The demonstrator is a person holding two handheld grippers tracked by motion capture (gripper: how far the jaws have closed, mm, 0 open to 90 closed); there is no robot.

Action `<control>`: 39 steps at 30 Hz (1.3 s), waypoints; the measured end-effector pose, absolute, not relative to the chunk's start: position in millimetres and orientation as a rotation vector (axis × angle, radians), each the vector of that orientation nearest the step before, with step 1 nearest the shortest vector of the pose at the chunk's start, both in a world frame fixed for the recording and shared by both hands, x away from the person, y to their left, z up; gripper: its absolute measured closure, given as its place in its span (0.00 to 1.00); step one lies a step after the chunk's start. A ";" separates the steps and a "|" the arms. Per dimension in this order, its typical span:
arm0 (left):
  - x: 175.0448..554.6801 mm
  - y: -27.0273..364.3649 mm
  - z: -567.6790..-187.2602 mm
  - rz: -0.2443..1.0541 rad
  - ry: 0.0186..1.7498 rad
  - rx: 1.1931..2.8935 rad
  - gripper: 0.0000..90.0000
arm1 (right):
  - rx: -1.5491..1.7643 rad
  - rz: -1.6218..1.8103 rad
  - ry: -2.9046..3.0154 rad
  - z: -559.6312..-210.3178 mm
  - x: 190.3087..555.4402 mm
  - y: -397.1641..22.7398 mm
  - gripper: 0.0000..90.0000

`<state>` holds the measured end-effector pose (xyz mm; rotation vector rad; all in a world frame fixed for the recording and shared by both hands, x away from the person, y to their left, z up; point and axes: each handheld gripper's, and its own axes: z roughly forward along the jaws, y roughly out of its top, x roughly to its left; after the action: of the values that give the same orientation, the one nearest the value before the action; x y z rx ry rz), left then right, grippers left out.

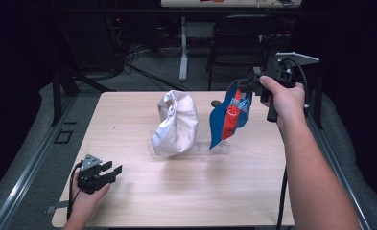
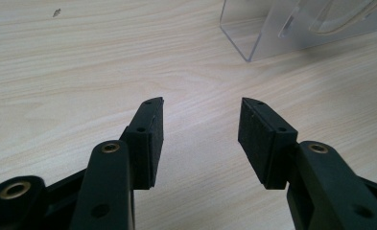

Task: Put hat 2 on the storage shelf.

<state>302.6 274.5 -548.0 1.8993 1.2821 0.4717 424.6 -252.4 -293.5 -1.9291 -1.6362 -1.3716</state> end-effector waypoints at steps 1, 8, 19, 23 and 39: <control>302.8 274.2 -548.5 0.476 1.282 1.895 0.58 | -1.926 -1.368 -1.642 -294.2 425.1 -252.7 0.87; 302.8 274.3 -548.4 0.471 1.283 1.900 0.58 | -1.912 -1.359 -1.636 -303.2 430.4 -243.7 0.87; 302.6 275.2 -548.5 0.477 1.282 1.889 0.57 | -1.908 -1.271 -1.701 -320.8 434.0 -220.3 0.87; 302.8 274.7 -549.1 0.483 1.284 1.887 0.58 | -1.915 -1.234 -1.720 -327.8 433.1 -216.2 0.87; 302.2 274.1 -548.9 0.484 1.284 1.884 0.58 | -1.986 -1.246 -1.803 -329.6 413.4 -225.2 0.73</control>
<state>302.2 274.1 -548.9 1.8842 1.2837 0.4837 413.4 -225.2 -329.6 -1.9856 -1.8026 -1.2458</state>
